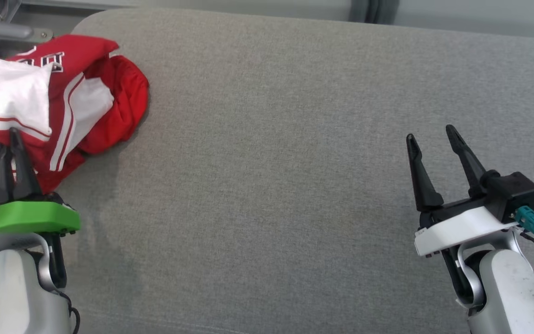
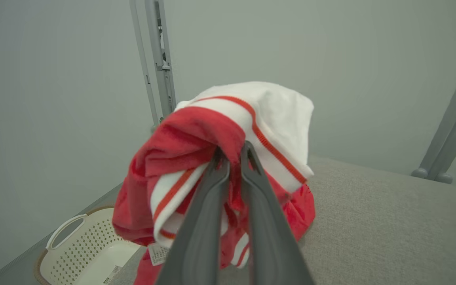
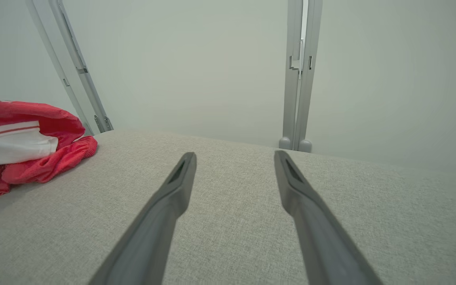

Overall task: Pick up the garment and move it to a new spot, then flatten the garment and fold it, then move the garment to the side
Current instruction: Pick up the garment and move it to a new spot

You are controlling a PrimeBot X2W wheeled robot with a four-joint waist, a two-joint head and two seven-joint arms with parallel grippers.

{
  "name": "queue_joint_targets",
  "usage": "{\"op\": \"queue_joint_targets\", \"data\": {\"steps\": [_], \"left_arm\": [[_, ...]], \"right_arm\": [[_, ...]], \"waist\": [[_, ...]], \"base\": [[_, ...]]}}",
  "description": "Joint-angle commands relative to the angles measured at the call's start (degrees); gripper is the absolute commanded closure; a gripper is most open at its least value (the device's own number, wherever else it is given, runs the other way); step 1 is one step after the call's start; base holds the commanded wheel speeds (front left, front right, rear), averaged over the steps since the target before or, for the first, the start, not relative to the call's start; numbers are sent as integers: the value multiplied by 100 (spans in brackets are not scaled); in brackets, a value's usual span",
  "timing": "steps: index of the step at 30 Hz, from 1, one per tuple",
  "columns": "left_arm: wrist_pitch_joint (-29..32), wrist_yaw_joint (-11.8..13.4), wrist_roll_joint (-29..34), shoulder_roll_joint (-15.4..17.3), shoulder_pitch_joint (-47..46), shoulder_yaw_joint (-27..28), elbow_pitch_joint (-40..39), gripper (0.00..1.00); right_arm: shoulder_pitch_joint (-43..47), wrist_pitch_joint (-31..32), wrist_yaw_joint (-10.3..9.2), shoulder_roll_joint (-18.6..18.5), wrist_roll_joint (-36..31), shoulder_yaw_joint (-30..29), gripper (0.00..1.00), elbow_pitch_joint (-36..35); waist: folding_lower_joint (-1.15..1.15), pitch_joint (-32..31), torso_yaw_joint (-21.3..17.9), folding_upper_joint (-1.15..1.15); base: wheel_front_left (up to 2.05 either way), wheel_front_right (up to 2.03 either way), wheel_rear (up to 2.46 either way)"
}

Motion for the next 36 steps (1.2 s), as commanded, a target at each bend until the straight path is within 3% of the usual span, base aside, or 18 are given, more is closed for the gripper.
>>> {"op": "queue_joint_targets", "data": {"steps": [1,12,22,29,30,31,32,36], "left_arm": [[-1,-33,43,-45,175,-70,-179,100],[365,-169,88,-329,306,-1262,-1029,100],[602,-235,-196,-407,-625,-3361,-434,100],[588,-238,-780,-402,-1031,-4958,59,100],[542,-239,-821,-404,-1090,-5107,138,81],[506,-239,-851,-406,-1131,-5220,181,34],[450,-239,-876,-408,-1181,-5329,229,0],[212,-150,-895,-406,-1352,-5536,241,0]], "right_arm": [[102,-47,-4,19,59,6,0,40],[150,-103,-4,149,90,115,0,77],[-180,-384,-4,280,196,21,0,180],[-372,-615,-4,372,319,29,0,413],[-401,-635,-4,377,329,33,0,447],[-419,-659,-4,380,332,34,0,477],[-445,-672,-4,388,336,38,0,508],[-499,-722,-4,395,312,62,0,618]], "waist": [[0,-397,-370,0],[0,-274,-1458,0],[0,714,-2641,0],[0,1175,-3037,0],[0,1208,-3050,0],[0,1220,-3052,0],[0,1230,-3046,0],[0,1110,-2882,0]], "base": [[0,0,0],[0,0,0],[0,0,0],[0,0,0],[0,0,0],[0,0,0],[0,0,0],[0,0,0]]}}
